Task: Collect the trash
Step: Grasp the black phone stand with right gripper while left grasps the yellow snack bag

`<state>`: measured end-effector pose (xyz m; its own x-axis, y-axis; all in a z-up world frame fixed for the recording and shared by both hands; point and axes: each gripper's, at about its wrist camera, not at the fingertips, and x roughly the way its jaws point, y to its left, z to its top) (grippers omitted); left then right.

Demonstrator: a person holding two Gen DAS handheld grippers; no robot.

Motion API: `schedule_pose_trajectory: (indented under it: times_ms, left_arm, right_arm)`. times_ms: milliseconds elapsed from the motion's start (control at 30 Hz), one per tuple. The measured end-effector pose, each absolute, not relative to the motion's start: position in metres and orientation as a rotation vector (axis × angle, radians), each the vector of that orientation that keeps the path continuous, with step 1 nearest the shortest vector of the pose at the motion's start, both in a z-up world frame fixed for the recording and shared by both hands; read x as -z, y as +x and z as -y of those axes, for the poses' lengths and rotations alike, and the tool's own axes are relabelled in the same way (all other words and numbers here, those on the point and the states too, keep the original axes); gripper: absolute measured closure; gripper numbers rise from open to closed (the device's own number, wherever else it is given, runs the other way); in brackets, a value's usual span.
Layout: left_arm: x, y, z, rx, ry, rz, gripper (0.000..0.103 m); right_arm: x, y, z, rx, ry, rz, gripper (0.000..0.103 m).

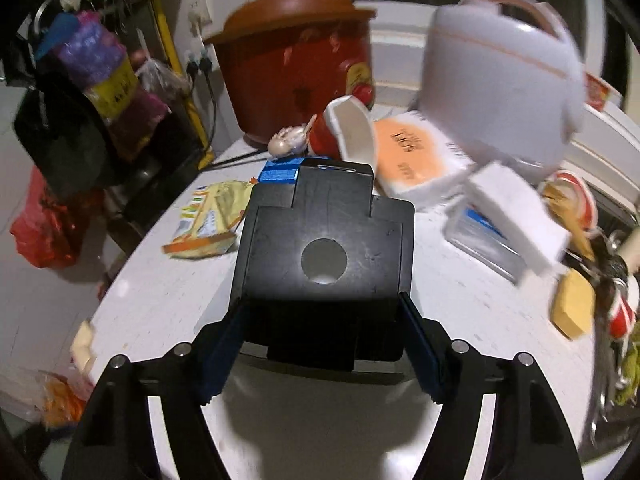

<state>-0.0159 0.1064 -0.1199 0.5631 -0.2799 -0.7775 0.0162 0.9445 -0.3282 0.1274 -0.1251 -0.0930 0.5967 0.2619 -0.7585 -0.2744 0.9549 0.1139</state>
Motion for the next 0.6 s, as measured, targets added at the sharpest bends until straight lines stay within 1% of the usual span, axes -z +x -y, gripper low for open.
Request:
schedule_pose_trajectory:
  times_ms: [100,167,300,433,567,600]
  left_arm:
    - [0.102,0.027,-0.098,0.194,-0.287,-0.923,0.016]
    - [0.092,0.071,-0.092,0.211,-0.298,-0.912,0.016]
    - [0.089,0.158,-0.081,0.169,-0.324,-0.965,0.016]
    - [0.103,0.228,-0.077,0.072,-0.337,-1.07,0.016]
    - [0.132,0.253,-0.074,0.017,-0.33,-1.193,0.016]
    - [0.13,0.252,-0.072,0.003,-0.292,-1.168,0.016]
  right_arm:
    - [0.077,0.099,0.146,-0.32,0.023,-0.844,0.031]
    - [0.068,0.083,0.163,-0.313,0.068,-0.83,0.031]
    - [0.059,0.063,0.181,-0.302,0.141,-0.818,0.031]
    - [0.056,0.045,0.194,-0.298,0.183,-0.81,0.031]
    - [0.062,0.034,0.208,-0.278,0.215,-0.819,0.031]
    - [0.065,0.034,0.21,-0.272,0.223,-0.826,0.031]
